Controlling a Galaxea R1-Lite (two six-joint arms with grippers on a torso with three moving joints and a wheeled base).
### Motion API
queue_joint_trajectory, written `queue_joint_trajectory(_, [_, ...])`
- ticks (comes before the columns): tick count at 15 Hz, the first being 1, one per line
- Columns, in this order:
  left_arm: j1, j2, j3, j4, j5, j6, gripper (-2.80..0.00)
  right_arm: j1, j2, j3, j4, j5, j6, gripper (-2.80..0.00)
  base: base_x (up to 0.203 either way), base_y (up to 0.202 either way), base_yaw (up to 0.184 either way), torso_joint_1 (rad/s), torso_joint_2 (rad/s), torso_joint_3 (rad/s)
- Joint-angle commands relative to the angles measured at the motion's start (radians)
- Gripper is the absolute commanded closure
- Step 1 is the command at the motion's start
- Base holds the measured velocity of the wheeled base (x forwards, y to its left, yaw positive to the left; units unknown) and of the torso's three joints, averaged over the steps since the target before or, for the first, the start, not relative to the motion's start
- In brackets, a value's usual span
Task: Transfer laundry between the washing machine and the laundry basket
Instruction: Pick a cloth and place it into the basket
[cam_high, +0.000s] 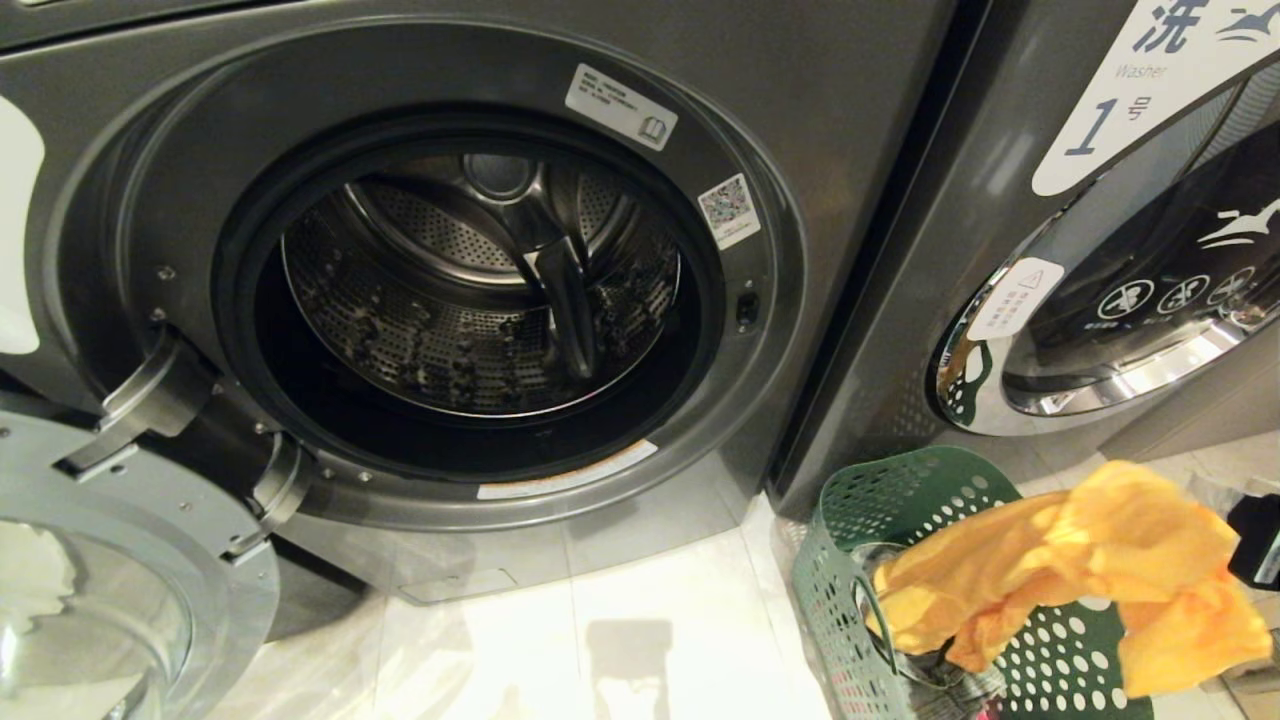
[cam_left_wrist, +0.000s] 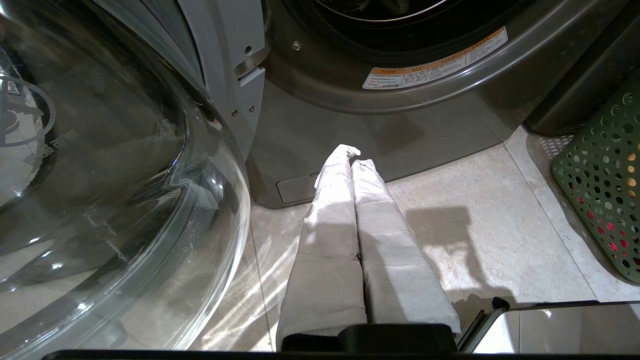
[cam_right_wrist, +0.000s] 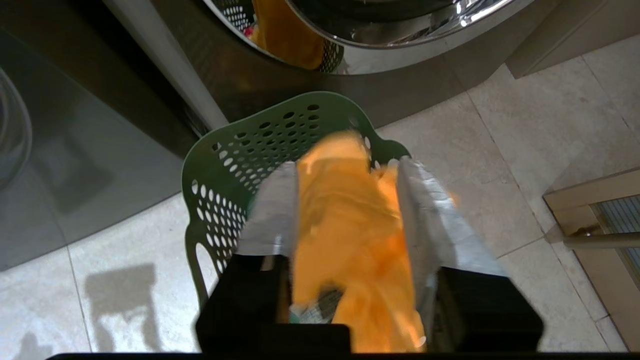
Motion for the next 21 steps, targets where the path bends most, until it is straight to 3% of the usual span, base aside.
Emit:
queue_joint_trajectory(1, [0.000, -0.003, 0.000, 0.000, 0.000, 0.000, 0.00, 0.004, 0.044, 0.000, -0.003, 0.000, -0.001, -2.80, 0.000, 0.000, 0.000, 0.000, 0.00, 0.000])
queue_joint_trajectory(6, [0.000, -0.003, 0.000, 0.000, 0.000, 0.002, 0.00, 0.001, 0.015, 0.025, 0.017, -0.020, 0.004, -2.80, 0.000, 0.000, 0.000, 0.000, 0.00, 0.000])
queue_joint_trajectory(11, [0.000, -0.003, 0.000, 0.000, 0.000, 0.000, 0.00, 0.001, -0.010, 0.068, 0.024, -0.245, 0.001, -2.80, 0.000, 0.000, 0.000, 0.000, 0.00, 0.000])
queue_joint_trajectory(21, [0.000, -0.003, 0.000, 0.000, 0.000, 0.000, 0.00, 0.003, -0.020, 0.078, 0.020, -0.251, 0.001, -2.80, 0.000, 0.000, 0.000, 0.000, 0.00, 0.000])
